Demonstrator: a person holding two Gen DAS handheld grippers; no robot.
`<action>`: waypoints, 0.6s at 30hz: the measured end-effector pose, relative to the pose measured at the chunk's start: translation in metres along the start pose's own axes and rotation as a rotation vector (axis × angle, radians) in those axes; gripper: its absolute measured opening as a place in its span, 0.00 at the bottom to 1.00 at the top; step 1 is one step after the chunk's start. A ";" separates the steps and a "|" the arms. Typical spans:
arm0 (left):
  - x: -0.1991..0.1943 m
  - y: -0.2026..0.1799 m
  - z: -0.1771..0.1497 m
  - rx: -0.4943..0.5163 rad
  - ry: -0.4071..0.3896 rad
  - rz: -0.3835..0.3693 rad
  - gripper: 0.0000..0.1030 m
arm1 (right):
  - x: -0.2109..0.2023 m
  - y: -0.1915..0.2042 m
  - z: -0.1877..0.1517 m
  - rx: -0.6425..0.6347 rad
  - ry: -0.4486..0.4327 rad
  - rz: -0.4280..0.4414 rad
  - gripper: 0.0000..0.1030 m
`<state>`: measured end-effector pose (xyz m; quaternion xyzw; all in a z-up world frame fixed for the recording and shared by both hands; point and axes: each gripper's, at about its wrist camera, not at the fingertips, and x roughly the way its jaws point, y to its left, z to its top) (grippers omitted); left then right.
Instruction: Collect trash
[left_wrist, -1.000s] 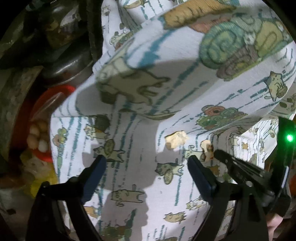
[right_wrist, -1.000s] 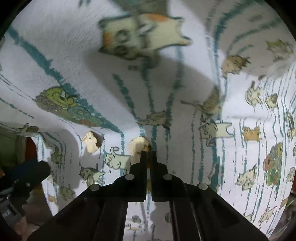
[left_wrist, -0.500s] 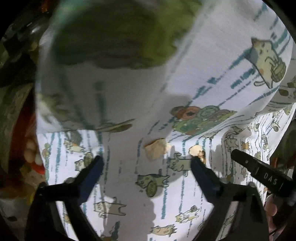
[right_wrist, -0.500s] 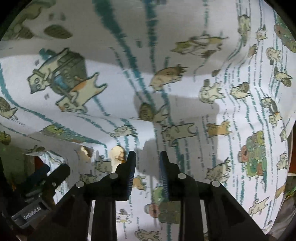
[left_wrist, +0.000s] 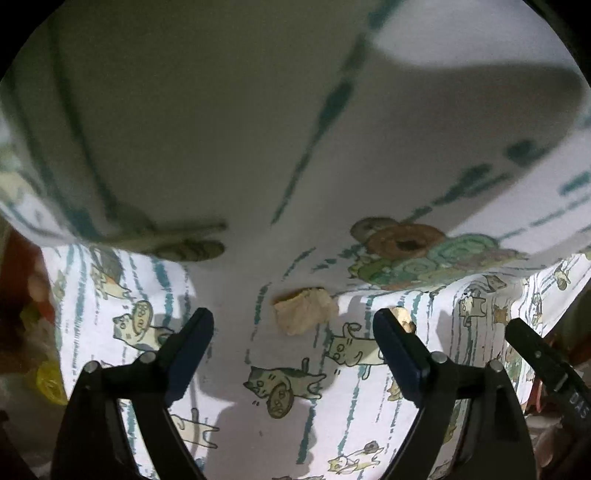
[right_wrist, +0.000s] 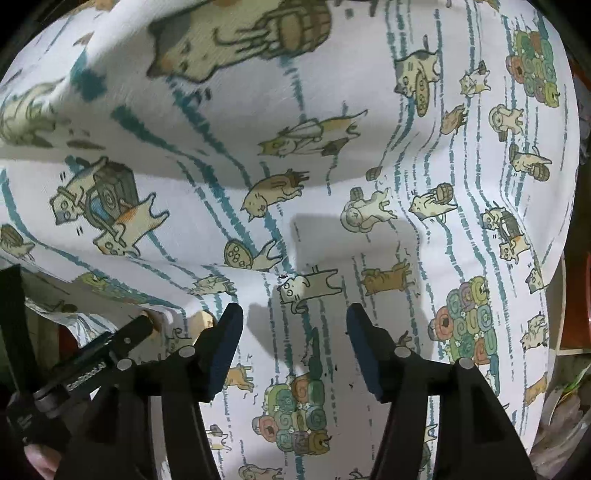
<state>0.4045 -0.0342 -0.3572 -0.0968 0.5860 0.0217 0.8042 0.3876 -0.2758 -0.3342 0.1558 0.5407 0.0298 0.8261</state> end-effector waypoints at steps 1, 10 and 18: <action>0.002 0.000 0.001 -0.005 -0.006 -0.001 0.84 | -0.001 -0.002 0.002 0.008 0.001 0.002 0.59; 0.012 -0.003 0.000 -0.010 -0.028 -0.037 0.36 | -0.008 -0.001 0.013 0.002 -0.008 -0.028 0.59; 0.023 -0.009 -0.012 0.005 -0.024 -0.026 0.65 | -0.022 -0.007 0.009 -0.016 -0.033 -0.044 0.59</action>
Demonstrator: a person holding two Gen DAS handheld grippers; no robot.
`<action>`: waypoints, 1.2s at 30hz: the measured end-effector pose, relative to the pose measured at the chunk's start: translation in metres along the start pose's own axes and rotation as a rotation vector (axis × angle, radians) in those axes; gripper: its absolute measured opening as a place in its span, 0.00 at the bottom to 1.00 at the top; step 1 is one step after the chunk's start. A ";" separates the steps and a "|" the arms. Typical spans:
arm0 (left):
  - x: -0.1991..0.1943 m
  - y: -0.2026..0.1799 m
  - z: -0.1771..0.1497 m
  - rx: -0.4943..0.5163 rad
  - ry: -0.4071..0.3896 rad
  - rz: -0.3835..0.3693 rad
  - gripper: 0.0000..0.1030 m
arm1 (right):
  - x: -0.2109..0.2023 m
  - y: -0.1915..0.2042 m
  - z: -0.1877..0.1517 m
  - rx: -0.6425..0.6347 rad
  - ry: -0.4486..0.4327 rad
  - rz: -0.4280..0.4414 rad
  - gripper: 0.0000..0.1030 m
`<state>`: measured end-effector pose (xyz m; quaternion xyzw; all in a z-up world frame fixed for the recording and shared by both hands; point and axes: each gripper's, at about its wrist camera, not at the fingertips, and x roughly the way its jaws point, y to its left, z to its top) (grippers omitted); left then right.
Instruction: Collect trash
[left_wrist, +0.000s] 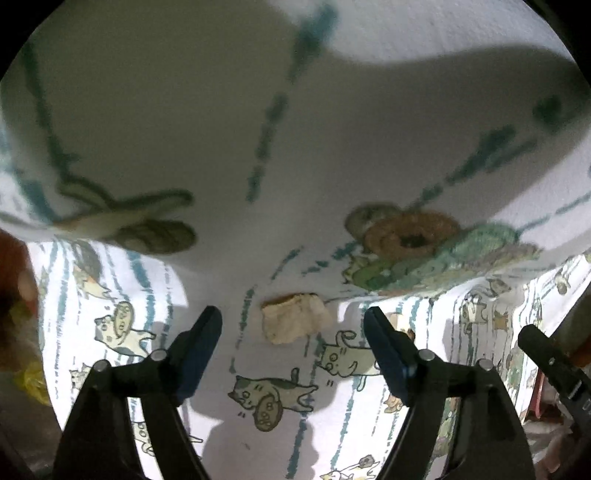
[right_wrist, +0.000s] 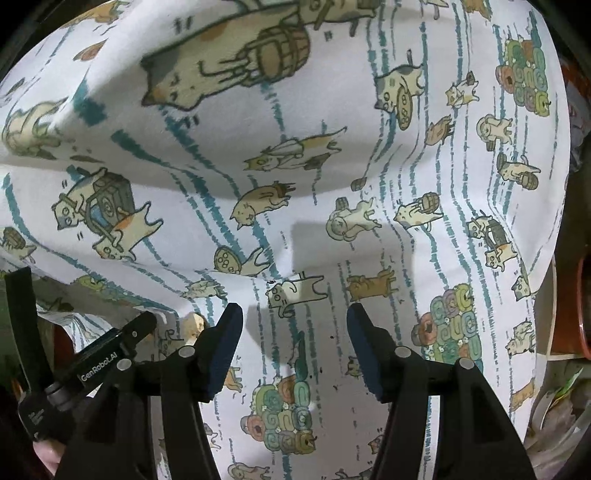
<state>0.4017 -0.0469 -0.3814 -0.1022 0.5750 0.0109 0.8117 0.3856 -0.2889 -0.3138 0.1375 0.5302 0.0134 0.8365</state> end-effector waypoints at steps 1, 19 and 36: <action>0.003 -0.001 -0.003 0.013 0.013 0.007 0.57 | 0.000 0.001 -0.001 -0.007 -0.001 -0.005 0.59; -0.025 0.021 -0.008 0.071 -0.058 -0.021 0.01 | 0.006 0.038 -0.024 -0.079 0.039 0.048 0.59; -0.052 0.036 -0.002 0.023 -0.043 0.033 0.62 | 0.064 0.089 -0.023 -0.101 0.156 0.089 0.58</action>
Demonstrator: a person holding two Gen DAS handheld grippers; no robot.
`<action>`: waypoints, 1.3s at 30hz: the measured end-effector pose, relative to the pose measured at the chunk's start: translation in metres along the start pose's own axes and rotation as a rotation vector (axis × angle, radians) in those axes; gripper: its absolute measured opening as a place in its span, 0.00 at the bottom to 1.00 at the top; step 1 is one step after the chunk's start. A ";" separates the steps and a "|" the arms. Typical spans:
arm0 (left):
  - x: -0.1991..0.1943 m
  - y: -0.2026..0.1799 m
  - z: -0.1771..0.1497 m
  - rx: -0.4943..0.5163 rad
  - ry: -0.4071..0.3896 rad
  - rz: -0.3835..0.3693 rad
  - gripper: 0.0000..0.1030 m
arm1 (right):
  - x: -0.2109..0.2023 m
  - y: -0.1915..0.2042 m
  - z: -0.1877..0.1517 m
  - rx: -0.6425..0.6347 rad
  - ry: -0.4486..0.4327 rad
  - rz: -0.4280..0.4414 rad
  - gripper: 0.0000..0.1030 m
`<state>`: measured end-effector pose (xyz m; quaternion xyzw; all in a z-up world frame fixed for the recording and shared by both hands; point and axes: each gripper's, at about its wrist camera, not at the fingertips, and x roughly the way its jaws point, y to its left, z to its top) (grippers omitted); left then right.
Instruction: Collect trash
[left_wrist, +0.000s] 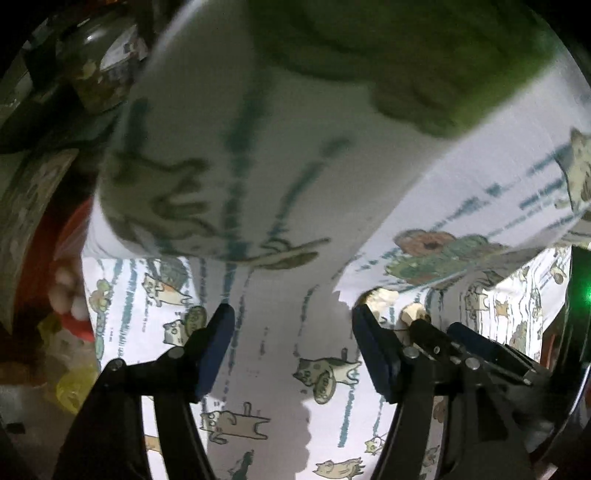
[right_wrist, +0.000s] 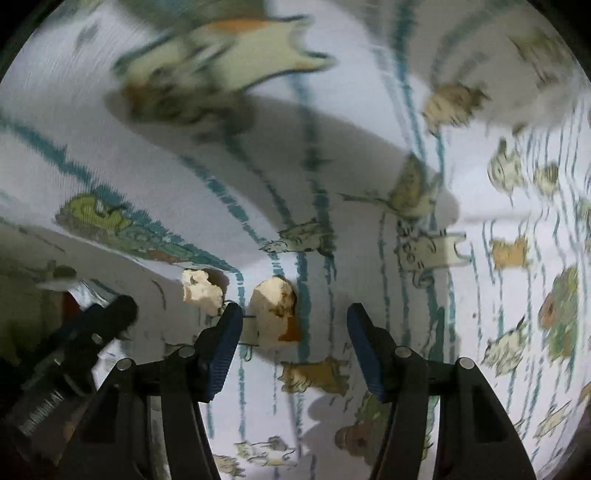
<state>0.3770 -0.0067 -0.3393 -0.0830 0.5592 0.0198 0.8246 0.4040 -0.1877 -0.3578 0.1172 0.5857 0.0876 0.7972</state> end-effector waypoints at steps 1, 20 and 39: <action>-0.002 0.002 0.001 -0.002 -0.002 0.000 0.62 | 0.002 0.005 -0.001 -0.023 -0.004 -0.012 0.50; 0.030 -0.049 -0.007 0.089 0.024 -0.004 0.80 | -0.070 -0.037 -0.017 0.012 -0.107 -0.007 0.05; 0.000 -0.060 -0.003 0.156 -0.056 -0.048 0.23 | -0.120 -0.086 -0.014 0.024 -0.141 -0.065 0.05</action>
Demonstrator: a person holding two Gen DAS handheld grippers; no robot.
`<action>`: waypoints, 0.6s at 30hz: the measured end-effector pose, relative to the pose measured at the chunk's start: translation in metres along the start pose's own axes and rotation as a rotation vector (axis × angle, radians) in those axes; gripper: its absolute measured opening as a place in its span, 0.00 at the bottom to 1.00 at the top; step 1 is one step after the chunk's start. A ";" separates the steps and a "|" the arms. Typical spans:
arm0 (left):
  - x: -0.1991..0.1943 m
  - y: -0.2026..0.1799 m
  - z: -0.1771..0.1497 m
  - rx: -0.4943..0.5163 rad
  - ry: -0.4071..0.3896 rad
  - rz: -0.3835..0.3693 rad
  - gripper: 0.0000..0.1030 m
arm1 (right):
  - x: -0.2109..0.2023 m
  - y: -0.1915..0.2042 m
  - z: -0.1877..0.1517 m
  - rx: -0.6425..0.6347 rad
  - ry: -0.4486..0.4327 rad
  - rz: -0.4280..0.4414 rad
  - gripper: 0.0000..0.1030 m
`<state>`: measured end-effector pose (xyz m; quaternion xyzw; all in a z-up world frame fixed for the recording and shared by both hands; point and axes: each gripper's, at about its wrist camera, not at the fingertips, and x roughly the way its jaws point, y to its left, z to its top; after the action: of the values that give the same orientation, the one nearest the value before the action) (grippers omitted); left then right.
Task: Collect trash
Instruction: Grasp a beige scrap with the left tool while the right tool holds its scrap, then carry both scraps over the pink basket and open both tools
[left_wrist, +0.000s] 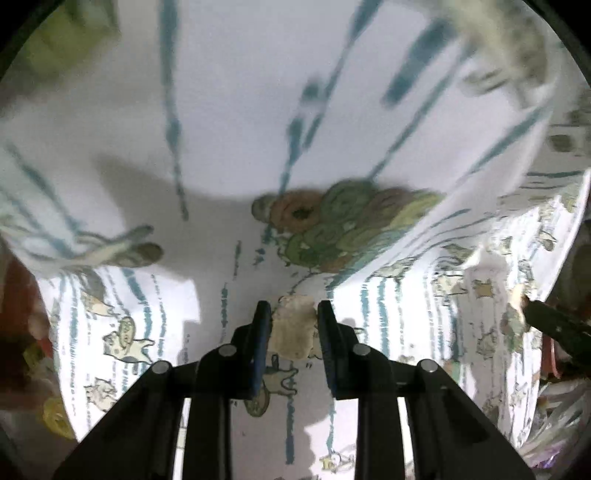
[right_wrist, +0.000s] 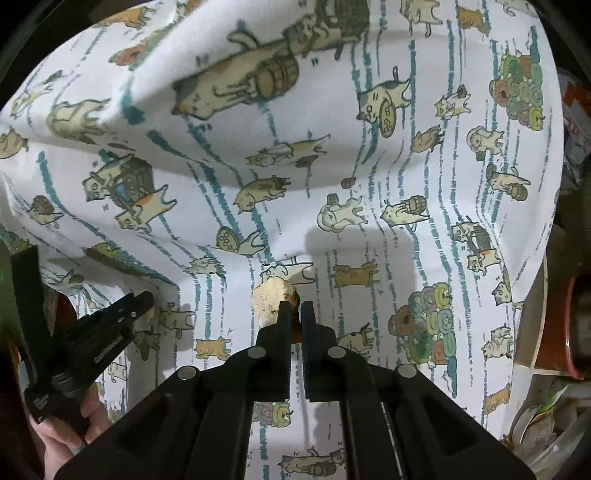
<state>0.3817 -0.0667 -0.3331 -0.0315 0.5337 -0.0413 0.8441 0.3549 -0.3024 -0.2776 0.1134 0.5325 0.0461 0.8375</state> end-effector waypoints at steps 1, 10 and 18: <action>-0.008 -0.003 0.000 0.017 -0.018 0.002 0.23 | -0.002 0.001 -0.001 -0.007 -0.006 -0.003 0.05; -0.077 0.004 -0.029 0.104 -0.157 0.013 0.23 | -0.004 0.031 -0.032 -0.071 -0.061 -0.008 0.05; -0.139 0.013 -0.036 0.104 -0.306 0.034 0.23 | -0.048 0.053 -0.053 -0.069 -0.214 -0.034 0.05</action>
<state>0.2904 -0.0394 -0.2245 0.0157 0.3963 -0.0493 0.9167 0.2892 -0.2532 -0.2440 0.0796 0.4400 0.0380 0.8937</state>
